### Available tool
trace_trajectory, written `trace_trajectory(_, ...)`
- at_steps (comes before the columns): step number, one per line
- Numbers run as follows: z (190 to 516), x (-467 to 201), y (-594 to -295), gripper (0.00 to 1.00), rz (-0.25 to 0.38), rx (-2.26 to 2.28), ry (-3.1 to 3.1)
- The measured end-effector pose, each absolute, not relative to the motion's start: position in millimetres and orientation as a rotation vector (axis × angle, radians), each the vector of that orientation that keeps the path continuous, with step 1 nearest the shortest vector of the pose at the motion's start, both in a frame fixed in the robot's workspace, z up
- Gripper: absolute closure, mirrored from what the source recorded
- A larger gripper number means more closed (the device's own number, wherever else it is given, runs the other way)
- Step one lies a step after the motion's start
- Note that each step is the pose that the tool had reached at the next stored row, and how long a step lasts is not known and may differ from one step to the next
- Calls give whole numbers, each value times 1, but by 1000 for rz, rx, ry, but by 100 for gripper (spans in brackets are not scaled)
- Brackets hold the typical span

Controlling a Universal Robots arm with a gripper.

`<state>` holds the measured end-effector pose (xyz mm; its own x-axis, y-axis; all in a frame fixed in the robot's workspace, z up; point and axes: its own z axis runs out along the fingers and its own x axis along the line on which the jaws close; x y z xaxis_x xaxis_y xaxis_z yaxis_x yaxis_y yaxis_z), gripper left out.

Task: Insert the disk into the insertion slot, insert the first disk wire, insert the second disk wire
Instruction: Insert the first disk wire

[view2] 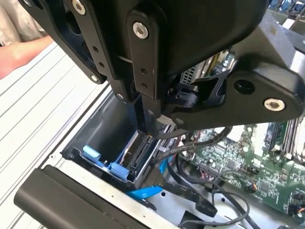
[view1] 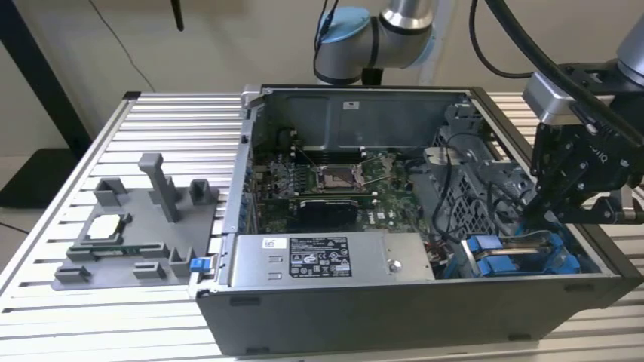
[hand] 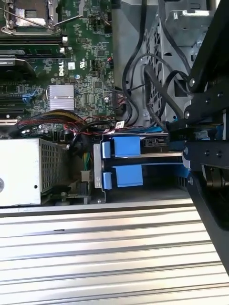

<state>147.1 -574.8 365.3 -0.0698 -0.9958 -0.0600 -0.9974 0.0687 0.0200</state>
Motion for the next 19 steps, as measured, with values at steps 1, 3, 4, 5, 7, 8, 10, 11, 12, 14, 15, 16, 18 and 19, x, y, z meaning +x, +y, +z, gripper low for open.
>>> trace_trajectory(1,365,150,-575,100,90,-2123,2276)
trace_trajectory(3,364,155,-576,100,99,-2126,2279)
trace_trajectory(4,363,156,-577,100,105,-2127,2281)
trace_trajectory(5,362,157,-578,100,109,-2127,2281)
trace_trajectory(7,361,157,-580,100,120,-2123,2277)
trace_trajectory(8,360,157,-580,100,125,-2121,2275)
trace_trajectory(10,359,157,-581,100,132,-2118,2271)
trace_trajectory(11,359,157,-581,100,132,-2118,2271)
trace_trajectory(12,359,157,-581,100,132,-2118,2271)
trace_trajectory(14,359,157,-581,100,132,-2118,2271)
trace_trajectory(15,359,157,-581,100,132,-2118,2271)
trace_trajectory(16,359,157,-581,100,133,-2118,2271)
trace_trajectory(18,357,157,-581,100,134,-2118,2270)
trace_trajectory(19,357,157,-581,100,134,-2117,2270)
